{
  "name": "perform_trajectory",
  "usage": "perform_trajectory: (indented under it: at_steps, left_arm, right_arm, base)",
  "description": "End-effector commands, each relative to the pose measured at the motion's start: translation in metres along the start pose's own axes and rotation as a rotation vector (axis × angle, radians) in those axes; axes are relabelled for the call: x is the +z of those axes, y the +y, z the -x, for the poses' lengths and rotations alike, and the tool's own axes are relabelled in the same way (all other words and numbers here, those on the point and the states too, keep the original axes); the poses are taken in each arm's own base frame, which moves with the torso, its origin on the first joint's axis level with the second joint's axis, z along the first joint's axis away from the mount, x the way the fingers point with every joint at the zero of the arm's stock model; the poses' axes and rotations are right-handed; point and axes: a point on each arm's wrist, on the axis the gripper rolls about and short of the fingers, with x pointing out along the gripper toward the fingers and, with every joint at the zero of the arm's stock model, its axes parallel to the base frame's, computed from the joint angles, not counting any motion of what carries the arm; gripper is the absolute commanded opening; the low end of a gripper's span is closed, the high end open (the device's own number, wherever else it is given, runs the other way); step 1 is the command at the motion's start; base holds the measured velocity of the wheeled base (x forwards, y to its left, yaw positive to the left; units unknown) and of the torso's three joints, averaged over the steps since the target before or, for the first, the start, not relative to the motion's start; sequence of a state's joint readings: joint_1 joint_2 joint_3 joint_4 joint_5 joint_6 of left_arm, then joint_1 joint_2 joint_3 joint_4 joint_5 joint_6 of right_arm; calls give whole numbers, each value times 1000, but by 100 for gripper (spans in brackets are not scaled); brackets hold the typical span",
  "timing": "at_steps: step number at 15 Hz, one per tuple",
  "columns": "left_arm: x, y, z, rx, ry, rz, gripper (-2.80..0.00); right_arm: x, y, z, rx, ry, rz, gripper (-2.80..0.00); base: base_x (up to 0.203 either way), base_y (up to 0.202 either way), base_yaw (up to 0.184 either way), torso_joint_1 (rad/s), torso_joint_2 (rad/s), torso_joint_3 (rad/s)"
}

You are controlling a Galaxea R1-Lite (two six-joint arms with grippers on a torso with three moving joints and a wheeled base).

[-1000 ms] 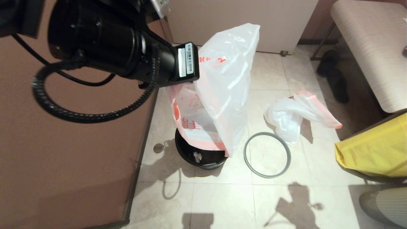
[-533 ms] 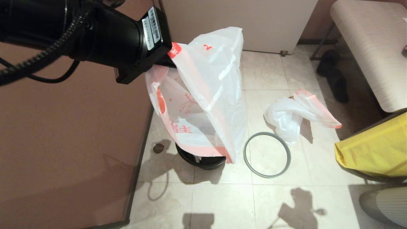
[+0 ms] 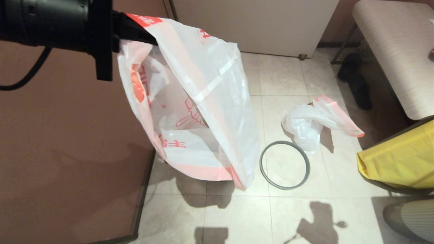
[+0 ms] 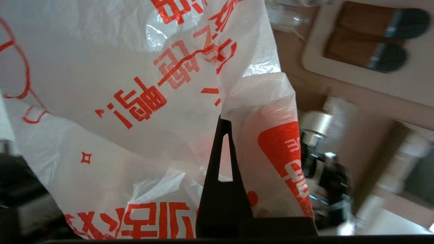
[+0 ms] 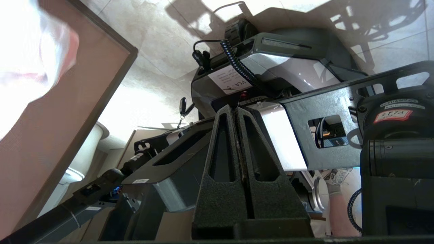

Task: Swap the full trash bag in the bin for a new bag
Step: Put the new garbage bag on the trash can

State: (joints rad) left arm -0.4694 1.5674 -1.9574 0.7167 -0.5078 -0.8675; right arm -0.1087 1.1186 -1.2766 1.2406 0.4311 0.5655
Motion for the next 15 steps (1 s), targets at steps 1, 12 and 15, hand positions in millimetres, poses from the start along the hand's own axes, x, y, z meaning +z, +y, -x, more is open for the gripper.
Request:
perform_trajectory:
  at_steps: [1,12,15]
  left_arm:
    - [7,12,13,-99,116,94,-280]
    - [48,35,22,-295,32,93,-280]
    - [54,77,-24,-167,-24,212,-280]
  right_arm:
    - [-1,-1,-1,-2,14,-9,-280]
    - [0,-10,-17,-8,16,-13,-280]
    - [1,-17,-31,-16,29,-20,-280]
  base:
    - [0,0,0,0,0,0]
    - [0,0,0,0,0,0]
    - [0,0,0,0,0,0]
